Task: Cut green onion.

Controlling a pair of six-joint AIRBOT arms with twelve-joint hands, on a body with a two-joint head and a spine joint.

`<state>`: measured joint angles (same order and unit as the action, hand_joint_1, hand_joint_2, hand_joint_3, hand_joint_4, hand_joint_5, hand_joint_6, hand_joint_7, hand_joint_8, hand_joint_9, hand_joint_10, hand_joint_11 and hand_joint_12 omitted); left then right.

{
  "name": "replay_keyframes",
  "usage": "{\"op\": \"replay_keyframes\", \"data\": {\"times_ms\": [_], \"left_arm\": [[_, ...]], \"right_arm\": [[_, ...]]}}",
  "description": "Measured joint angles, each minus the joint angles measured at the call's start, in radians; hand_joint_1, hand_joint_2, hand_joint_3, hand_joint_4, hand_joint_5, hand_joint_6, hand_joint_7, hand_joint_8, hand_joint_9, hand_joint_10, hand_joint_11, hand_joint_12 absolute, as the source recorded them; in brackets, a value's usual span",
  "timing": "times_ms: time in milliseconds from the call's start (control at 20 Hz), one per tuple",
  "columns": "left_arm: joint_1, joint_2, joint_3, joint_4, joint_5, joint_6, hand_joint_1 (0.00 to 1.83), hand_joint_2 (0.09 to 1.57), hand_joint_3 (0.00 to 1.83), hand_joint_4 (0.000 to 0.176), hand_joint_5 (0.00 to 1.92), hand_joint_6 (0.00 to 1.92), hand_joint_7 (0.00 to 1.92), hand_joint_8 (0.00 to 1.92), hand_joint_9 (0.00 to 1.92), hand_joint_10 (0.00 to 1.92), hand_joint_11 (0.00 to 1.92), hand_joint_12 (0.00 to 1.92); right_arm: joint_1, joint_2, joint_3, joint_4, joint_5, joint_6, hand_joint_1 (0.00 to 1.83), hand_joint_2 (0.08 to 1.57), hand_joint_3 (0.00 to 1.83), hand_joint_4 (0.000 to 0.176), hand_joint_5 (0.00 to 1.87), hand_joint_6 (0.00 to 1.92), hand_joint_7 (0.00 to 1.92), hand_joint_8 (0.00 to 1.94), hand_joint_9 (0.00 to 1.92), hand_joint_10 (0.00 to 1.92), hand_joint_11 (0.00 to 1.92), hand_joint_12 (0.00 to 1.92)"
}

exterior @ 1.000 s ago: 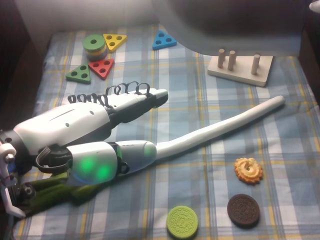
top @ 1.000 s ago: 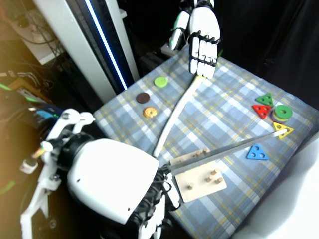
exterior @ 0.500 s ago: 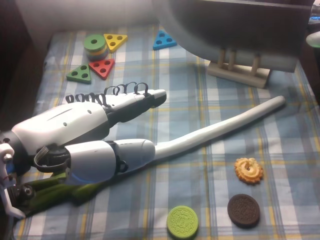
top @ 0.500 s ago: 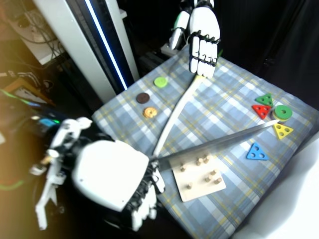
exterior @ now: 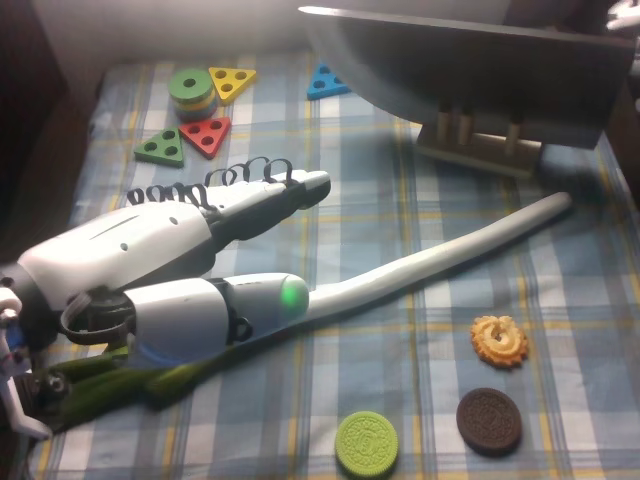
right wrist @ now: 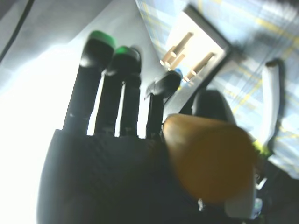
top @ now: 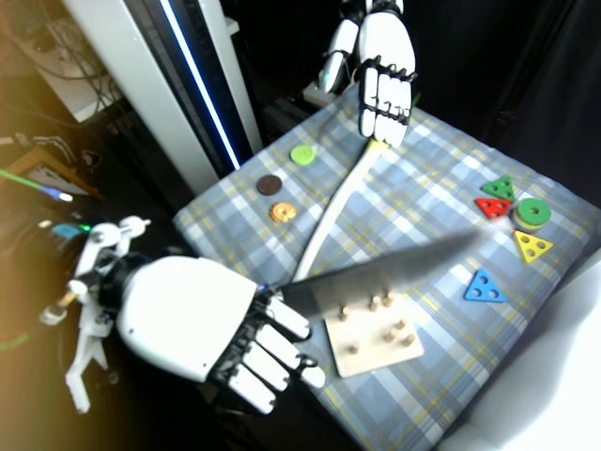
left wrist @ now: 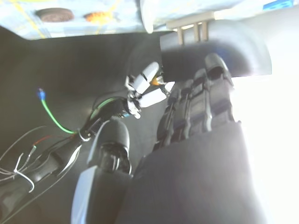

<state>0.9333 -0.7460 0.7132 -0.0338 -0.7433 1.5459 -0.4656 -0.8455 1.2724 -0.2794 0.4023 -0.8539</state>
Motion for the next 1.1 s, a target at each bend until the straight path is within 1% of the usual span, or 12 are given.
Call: {"op": "replay_keyframes", "data": {"times_ms": [100, 150, 250, 300, 400, 450, 550, 850, 950, 1000, 1050, 1100], "left_arm": [[0.006, 0.006, 0.000, -0.023, -0.018, 0.000, 0.00, 1.48, 0.00, 0.000, 0.00, 0.00, 0.00, 0.00, 0.01, 0.00, 0.00, 0.12], [0.008, 0.010, 0.000, -0.031, -0.025, 0.000, 0.05, 1.48, 0.00, 0.000, 0.02, 0.00, 0.02, 0.00, 0.01, 0.00, 0.00, 0.14], [0.012, 0.014, 0.000, -0.039, -0.043, 0.000, 0.01, 1.48, 0.00, 0.000, 0.02, 0.01, 0.01, 0.01, 0.00, 0.00, 0.00, 0.03], [0.016, 0.015, 0.000, -0.048, -0.054, 0.000, 0.00, 1.49, 0.01, 0.000, 0.01, 0.00, 0.00, 0.00, 0.00, 0.00, 0.00, 0.01], [0.029, 0.030, 0.000, -0.066, -0.084, 0.000, 0.00, 1.47, 0.00, 0.000, 0.00, 0.00, 0.00, 0.00, 0.00, 0.00, 0.00, 0.00], [0.034, 0.041, 0.000, -0.080, -0.100, 0.000, 0.00, 1.44, 0.00, 0.000, 0.00, 0.00, 0.00, 0.00, 0.00, 0.00, 0.02, 0.01], [0.049, 0.066, 0.000, -0.121, -0.158, 0.000, 0.00, 1.45, 0.00, 0.000, 0.00, 0.00, 0.00, 0.00, 0.00, 0.00, 0.00, 0.00], [0.096, 0.111, 0.000, -0.241, -0.371, 0.000, 0.00, 1.42, 0.00, 0.000, 0.01, 0.00, 0.00, 0.00, 0.00, 0.00, 0.00, 0.00], [0.109, 0.121, 0.000, -0.274, -0.436, 0.001, 0.00, 1.43, 0.00, 0.000, 0.00, 0.00, 0.00, 0.00, 0.00, 0.00, 0.00, 0.00], [0.120, 0.123, 0.000, -0.292, -0.473, 0.000, 0.00, 1.44, 0.00, 0.000, 0.00, 0.00, 0.00, 0.00, 0.00, 0.00, 0.00, 0.00], [0.139, 0.127, 0.000, -0.320, -0.546, -0.005, 0.02, 1.42, 0.00, 0.000, 0.00, 0.00, 0.00, 0.00, 0.00, 0.00, 0.00, 0.00], [0.144, 0.127, 0.000, -0.323, -0.558, -0.009, 0.02, 1.42, 0.00, 0.000, 0.00, 0.00, 0.00, 0.00, 0.00, 0.00, 0.00, 0.00]], "right_arm": [[-0.013, 0.012, -0.008, 0.012, 0.009, 0.000, 0.52, 1.19, 0.00, 0.059, 0.16, 0.00, 0.34, 0.00, 0.38, 0.00, 0.28, 0.10], [-0.013, 0.017, -0.009, 0.017, 0.016, 0.000, 0.54, 1.17, 0.00, 0.058, 0.14, 0.00, 0.33, 0.00, 0.38, 0.00, 0.28, 0.08], [-0.013, 0.019, -0.010, 0.025, 0.040, -0.001, 0.56, 1.11, 0.00, 0.097, 0.07, 0.00, 0.29, 0.00, 0.34, 0.00, 0.24, 0.04], [-0.014, 0.020, -0.013, 0.027, 0.045, -0.001, 0.56, 1.09, 0.00, 0.104, 0.05, 0.00, 0.28, 0.00, 0.32, 0.00, 0.22, 0.03], [-0.035, 0.037, -0.039, 0.047, 0.092, -0.001, 0.56, 1.05, 0.00, 0.136, 0.02, 0.00, 0.22, 0.00, 0.25, 0.00, 0.17, 0.01], [-0.053, 0.053, -0.052, 0.061, 0.120, 0.000, 0.55, 1.03, 0.00, 0.141, 0.00, 0.00, 0.15, 0.00, 0.18, 0.00, 0.11, 0.00], [-0.079, 0.081, -0.068, 0.106, 0.184, -0.001, 0.53, 1.01, 0.00, 0.173, 0.00, 0.00, 0.07, 0.00, 0.09, 0.00, 0.05, 0.00], [-0.176, 0.138, -0.157, 0.171, 0.401, -0.001, 0.56, 1.02, 0.00, 0.171, 0.00, 0.00, 0.07, 0.01, 0.03, 0.00, 0.00, 0.00], [-0.223, 0.146, -0.179, 0.189, 0.481, -0.002, 0.51, 1.02, 0.00, 0.176, 0.00, 0.00, 0.10, 0.01, 0.11, 0.03, 0.08, 0.03], [-0.257, 0.152, -0.191, 0.216, 0.519, -0.002, 0.52, 1.03, 0.00, 0.176, 0.00, 0.00, 0.10, 0.01, 0.11, 0.02, 0.08, 0.03], [-0.342, 0.163, -0.217, 0.276, 0.619, -0.002, 0.49, 1.07, 0.00, 0.164, 0.00, 0.00, 0.14, 0.01, 0.12, 0.01, 0.05, 0.02], [-0.357, 0.164, -0.223, 0.286, 0.639, -0.003, 0.49, 1.07, 0.00, 0.164, 0.00, 0.00, 0.14, 0.01, 0.12, 0.01, 0.05, 0.02]]}}
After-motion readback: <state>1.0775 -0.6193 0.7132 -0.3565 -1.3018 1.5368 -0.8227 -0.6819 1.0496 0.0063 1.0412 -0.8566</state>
